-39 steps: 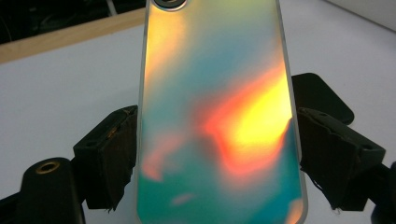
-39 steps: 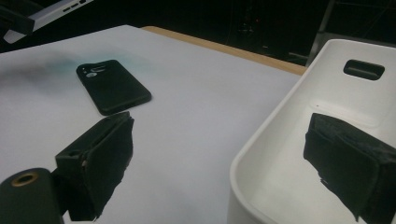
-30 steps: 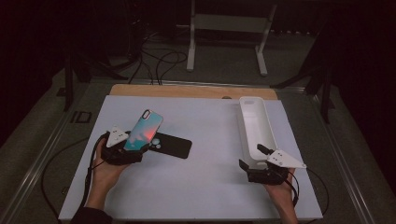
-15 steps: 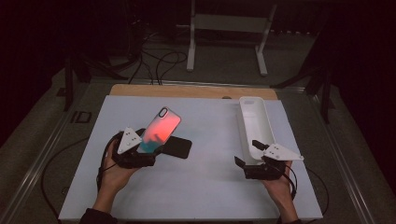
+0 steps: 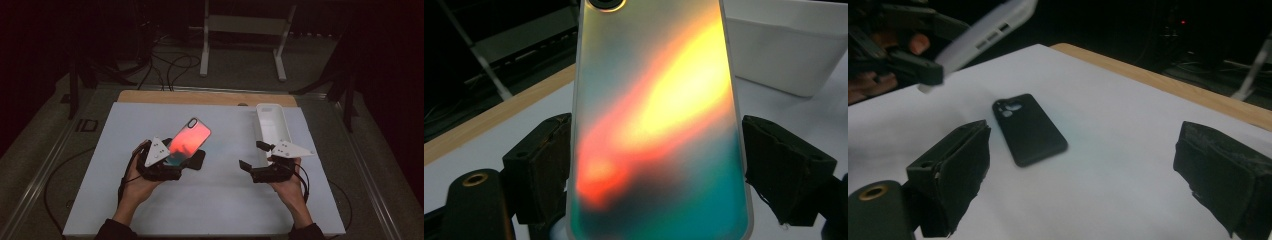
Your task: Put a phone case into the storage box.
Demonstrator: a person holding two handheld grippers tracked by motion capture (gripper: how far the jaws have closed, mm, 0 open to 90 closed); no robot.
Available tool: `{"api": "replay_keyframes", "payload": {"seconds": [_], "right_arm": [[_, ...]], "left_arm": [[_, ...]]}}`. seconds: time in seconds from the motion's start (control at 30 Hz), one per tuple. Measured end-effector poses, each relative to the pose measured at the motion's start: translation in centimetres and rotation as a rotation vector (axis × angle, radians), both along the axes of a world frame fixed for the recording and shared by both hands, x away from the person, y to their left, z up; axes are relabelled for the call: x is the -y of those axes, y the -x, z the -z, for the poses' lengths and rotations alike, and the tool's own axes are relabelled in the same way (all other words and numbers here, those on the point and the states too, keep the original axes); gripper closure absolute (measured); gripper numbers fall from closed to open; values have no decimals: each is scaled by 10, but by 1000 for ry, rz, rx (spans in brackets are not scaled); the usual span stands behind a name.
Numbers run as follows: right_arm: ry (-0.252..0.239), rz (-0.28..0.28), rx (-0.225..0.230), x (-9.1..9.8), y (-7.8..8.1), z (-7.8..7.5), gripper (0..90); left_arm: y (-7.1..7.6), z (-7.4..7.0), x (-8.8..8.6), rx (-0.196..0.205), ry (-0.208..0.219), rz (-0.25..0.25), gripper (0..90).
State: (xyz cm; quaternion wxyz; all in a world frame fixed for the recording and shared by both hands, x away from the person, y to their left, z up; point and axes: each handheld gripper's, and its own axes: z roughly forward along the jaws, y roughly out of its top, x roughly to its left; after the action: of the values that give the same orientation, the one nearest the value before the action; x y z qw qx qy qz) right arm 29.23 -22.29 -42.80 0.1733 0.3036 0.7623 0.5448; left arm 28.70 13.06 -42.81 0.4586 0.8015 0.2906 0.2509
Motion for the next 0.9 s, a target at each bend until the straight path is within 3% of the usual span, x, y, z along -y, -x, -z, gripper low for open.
{"api": "replay_keyframes", "payload": {"seconds": [0.27,0.63,0.83,0.9], "right_arm": [[-27,-18,-39,-24,-14,-10,79],[-23,-54,-95,-57,-26,-16,88],[-40,-67,-157,-67,-31,-16,180],[-49,-81,-191,-71,-31,-15,311]], "left_arm": [[-2,1,19,7,-19,46,170],[1,5,46,17,-25,106,170],[2,7,52,19,-10,122,170],[3,7,53,19,-4,122,170]]}}
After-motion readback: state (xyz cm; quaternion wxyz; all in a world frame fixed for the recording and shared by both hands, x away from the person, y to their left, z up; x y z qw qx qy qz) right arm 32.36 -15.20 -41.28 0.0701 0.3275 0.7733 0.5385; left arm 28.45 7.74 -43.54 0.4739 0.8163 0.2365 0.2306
